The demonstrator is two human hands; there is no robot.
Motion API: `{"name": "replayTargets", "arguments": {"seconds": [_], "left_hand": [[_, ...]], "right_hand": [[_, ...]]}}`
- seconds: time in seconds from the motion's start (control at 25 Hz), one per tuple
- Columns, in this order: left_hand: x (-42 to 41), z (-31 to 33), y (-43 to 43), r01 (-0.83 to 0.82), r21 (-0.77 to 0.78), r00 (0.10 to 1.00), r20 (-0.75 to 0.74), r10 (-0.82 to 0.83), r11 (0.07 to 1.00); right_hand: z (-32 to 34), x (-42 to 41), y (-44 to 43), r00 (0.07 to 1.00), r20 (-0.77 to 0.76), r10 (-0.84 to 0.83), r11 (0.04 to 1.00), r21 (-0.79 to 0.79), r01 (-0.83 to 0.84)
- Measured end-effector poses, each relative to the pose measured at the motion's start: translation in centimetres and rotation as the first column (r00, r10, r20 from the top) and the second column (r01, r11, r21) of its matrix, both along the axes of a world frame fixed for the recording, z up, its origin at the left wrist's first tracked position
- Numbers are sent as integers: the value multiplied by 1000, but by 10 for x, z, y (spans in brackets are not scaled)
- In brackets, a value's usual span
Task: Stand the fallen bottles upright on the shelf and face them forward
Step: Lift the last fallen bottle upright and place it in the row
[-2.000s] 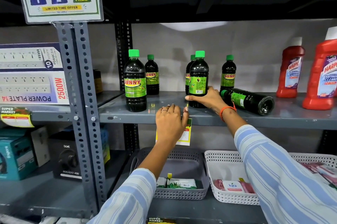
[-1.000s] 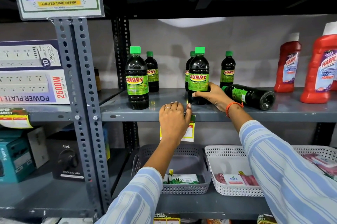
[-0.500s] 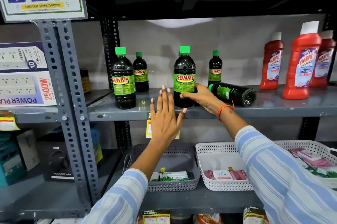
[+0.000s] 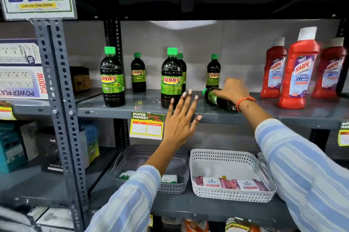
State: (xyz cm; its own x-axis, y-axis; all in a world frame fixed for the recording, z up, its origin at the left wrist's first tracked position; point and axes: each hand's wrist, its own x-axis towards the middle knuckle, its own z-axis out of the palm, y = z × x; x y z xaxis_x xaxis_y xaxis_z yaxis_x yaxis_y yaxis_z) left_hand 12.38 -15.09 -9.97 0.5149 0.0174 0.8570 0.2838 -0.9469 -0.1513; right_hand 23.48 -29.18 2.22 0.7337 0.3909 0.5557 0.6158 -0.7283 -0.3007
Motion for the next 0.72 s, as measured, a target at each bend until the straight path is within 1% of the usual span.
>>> {"name": "replayTargets", "arguments": {"seconds": [0.04,0.08,0.12,0.2,0.24,0.28,0.32,0.36,0.4,0.44,0.48,0.56,0.6,0.64,0.68,0.72], "left_hand": [[4,1,-6,19,15,1000,-17,-19,1000],[8,3,-11,39,20,999,-34,-38,999],[11,7,-15,54,10,998,-46,-53,999],[12,15,-20,77,-49,997,-17,-78,996],[11,17,-21,77,-75,997,-3,-77,994],[9,18,-23,69,-85,998,4,-68,994],[8,20,-23,51,-86,999,8,-51,995],[7,22,-24,34,-91,999,3,-33,995],[6,24,-25,18,-112,999,-25,-21,994],[5,28,-27,-1,-132,998,-62,-7,991],[6,31,-28,-16,-138,996,-85,5,990],[8,36,-26,-27,-141,996,-93,14,990],[7,37,-24,-6,-151,997,-82,-6,988],[6,36,-23,27,-158,998,-54,-36,987],[6,33,-22,55,-150,998,-18,-59,987],[8,29,-22,71,-137,997,17,-70,988]], "right_hand": [[2,-1,-6,994,-105,-4,996,-92,-6],[3,0,-9,979,-202,7,990,-134,-35],[3,0,-9,968,-250,8,987,-153,-48],[3,2,-5,970,-243,-17,985,-169,-25],[1,2,-3,977,-209,-32,992,-130,4],[-4,2,1,984,-173,-35,999,-37,29],[-11,4,4,986,-168,-18,995,98,34],[-18,3,8,982,-188,29,965,262,22],[-26,5,13,972,-217,91,906,424,9],[-32,7,16,961,-232,152,842,539,-4],[-37,10,17,952,-227,207,786,618,-24],[-38,18,15,924,-205,323,685,725,-78],[-36,20,13,900,-208,383,646,756,-100],[-34,20,12,875,-219,432,627,770,-117],[-33,20,10,866,-223,448,627,768,-127],[-34,22,11,879,-226,419,658,743,-122]]}}
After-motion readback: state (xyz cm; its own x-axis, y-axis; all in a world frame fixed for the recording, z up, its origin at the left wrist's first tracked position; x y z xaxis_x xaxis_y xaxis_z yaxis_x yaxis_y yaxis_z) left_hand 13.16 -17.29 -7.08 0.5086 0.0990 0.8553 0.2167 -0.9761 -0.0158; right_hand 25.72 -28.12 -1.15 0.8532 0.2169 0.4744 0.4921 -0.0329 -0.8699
